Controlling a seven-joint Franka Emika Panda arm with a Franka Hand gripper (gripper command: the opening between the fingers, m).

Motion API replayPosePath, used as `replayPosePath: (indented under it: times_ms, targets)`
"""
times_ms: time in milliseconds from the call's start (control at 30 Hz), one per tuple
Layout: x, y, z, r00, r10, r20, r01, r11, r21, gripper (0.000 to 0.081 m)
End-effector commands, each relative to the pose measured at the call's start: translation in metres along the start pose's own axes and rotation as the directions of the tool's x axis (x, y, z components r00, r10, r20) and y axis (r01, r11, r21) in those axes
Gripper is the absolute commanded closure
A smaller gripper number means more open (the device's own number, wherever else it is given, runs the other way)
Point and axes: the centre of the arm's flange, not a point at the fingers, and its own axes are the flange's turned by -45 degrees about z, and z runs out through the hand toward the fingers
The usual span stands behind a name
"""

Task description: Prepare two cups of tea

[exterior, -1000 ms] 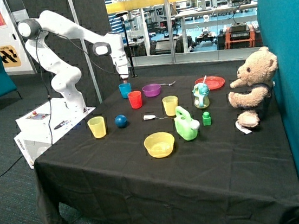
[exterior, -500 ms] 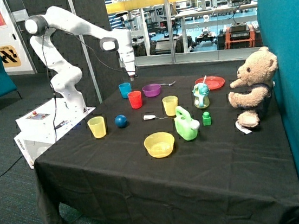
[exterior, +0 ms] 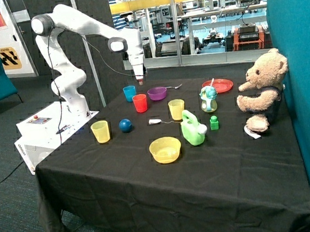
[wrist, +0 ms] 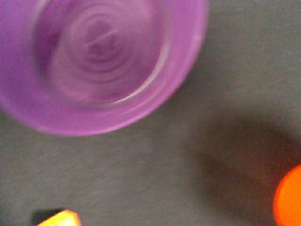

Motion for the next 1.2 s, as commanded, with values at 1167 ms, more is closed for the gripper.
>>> replayPosePath:
  times_ms: [1167]
  targets:
    - [0.007, 0.191, 0.047, 0.954, 0.301, -0.0002, -0.301, 0.954, -0.0012, 0.0302]
